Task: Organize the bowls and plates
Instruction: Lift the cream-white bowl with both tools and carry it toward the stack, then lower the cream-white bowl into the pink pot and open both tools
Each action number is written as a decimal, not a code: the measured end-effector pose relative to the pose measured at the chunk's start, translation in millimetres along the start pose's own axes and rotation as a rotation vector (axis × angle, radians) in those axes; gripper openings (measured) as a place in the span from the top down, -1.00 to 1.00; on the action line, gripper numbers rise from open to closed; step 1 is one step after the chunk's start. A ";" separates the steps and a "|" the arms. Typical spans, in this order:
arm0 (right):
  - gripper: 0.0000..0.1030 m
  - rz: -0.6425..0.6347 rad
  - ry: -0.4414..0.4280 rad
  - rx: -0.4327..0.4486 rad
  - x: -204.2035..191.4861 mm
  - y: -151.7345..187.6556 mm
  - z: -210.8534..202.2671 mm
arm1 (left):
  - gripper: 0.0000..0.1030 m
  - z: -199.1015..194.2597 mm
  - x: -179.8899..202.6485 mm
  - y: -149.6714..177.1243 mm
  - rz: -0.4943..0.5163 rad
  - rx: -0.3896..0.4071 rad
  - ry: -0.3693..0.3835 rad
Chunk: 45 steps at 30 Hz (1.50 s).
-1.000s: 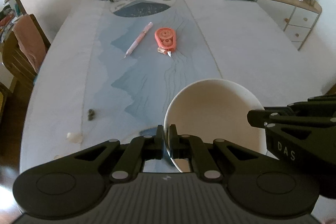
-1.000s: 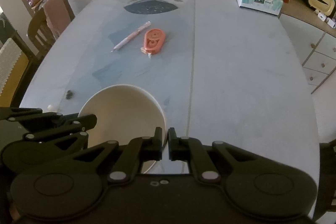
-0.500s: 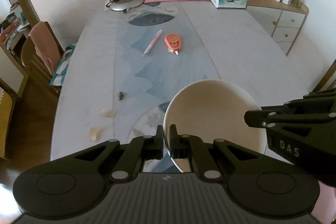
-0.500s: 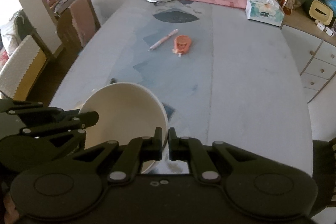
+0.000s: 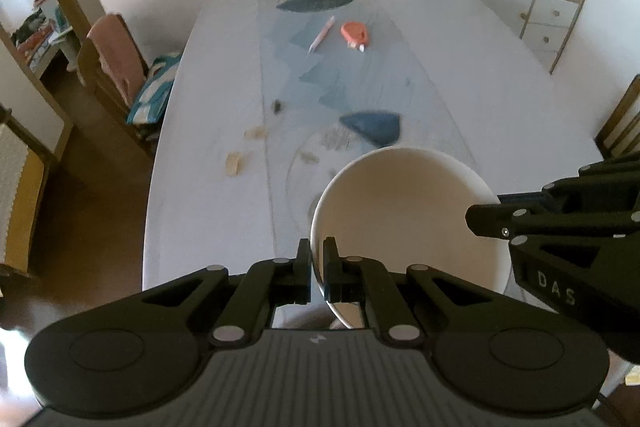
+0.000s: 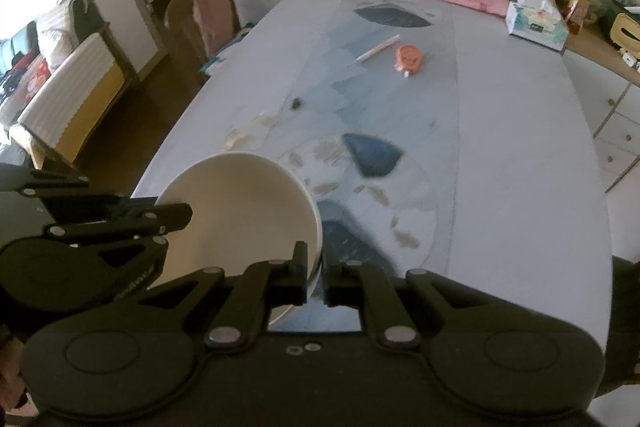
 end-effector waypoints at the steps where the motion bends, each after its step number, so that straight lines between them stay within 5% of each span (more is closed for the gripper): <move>1: 0.85 -0.003 -0.005 -0.004 -5.8 5.1 -2.1 | 0.92 -3.0 -3.2 7.9 -0.004 -0.011 -0.002; 18: 0.84 -0.019 -0.042 -0.123 -57.3 91.0 12.6 | 0.92 0.3 -20.9 101.1 -0.026 -0.130 -0.015; 37: 0.83 -0.002 -0.030 -0.171 -64.8 124.9 31.0 | 0.92 19.3 -18.8 118.8 0.030 -0.157 -0.022; 45: 0.64 0.032 -0.038 -0.162 -63.0 123.2 31.7 | 0.92 17.5 -18.8 120.3 0.039 -0.141 -0.010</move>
Point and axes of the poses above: each gripper's, at about its wrist camera, not at the fingertips, and z roughly the way its jaws point, x to its right, y to its underside, the point moved 8 cm from there along z, roughly the way its jaws point, and after that the axes turned 13 degrees about x, right-handed, at the moved point
